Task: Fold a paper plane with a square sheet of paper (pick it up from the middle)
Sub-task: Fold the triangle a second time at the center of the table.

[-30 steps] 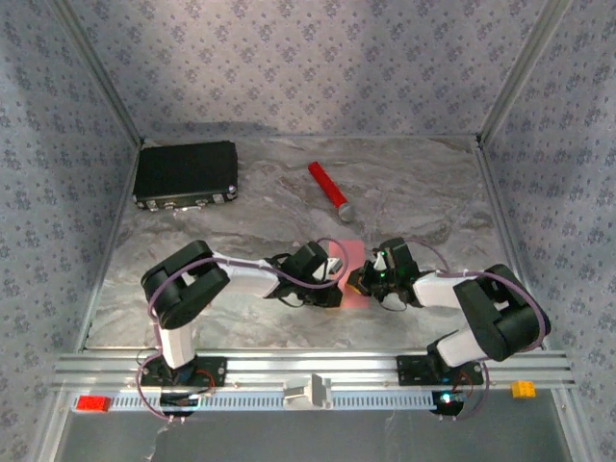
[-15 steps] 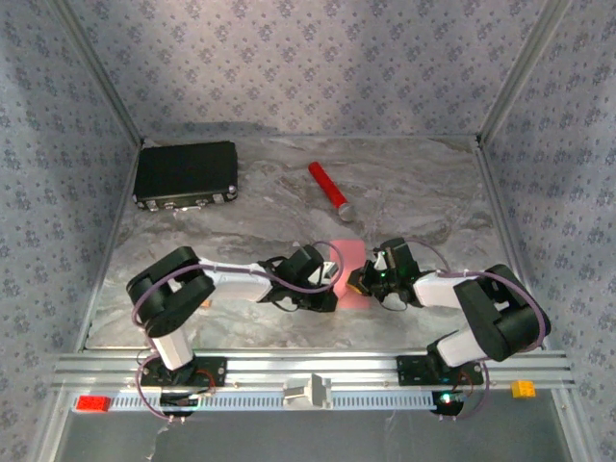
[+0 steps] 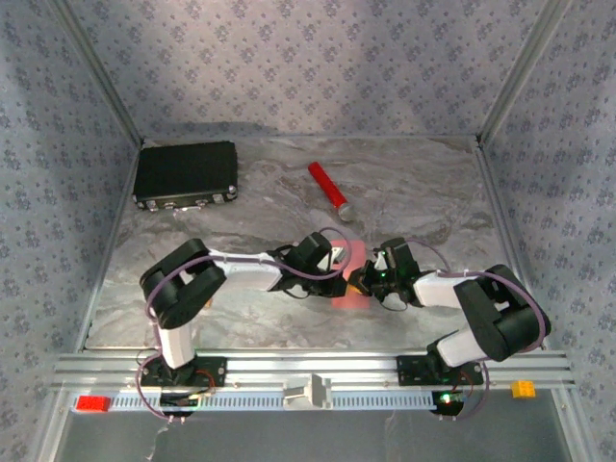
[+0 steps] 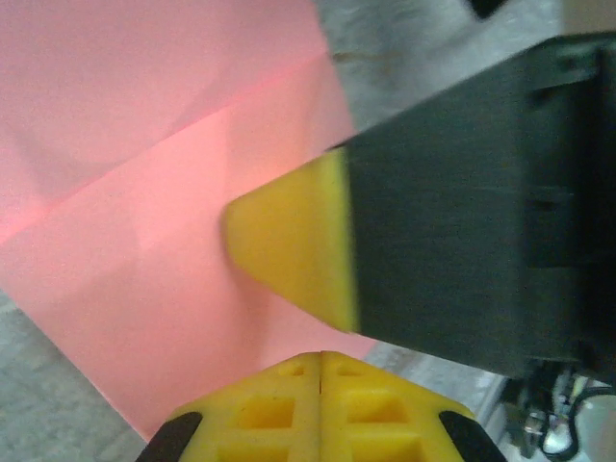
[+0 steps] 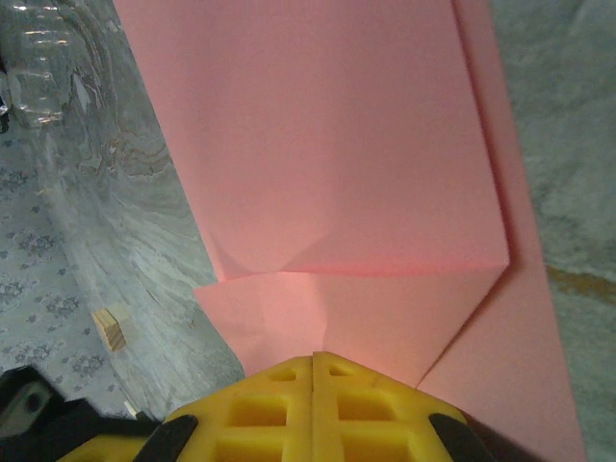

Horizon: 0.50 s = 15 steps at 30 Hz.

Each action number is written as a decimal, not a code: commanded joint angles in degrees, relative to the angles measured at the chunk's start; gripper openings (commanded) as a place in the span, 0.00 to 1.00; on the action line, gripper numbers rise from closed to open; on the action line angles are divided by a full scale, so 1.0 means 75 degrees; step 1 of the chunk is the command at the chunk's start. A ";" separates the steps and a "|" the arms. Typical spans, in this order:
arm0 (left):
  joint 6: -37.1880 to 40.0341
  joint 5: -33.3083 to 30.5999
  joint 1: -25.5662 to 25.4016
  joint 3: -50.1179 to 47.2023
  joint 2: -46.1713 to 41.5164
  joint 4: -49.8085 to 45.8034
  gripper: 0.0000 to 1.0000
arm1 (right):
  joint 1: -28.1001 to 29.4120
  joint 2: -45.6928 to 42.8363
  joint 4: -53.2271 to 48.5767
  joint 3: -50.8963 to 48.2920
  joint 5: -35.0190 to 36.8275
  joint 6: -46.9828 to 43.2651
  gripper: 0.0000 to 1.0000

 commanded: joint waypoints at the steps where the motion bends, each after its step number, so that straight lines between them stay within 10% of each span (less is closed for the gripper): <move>1: 0.0075 0.0050 -0.0057 0.0024 0.0351 -0.0156 0.03 | -0.0065 -0.0002 -0.0583 0.0061 0.0117 -0.0100 0.02; 15: 0.0011 -0.0250 -0.0146 -0.0369 0.0315 -0.0191 0.01 | -0.0088 -0.0615 -0.1318 0.0587 0.0068 -0.0619 0.02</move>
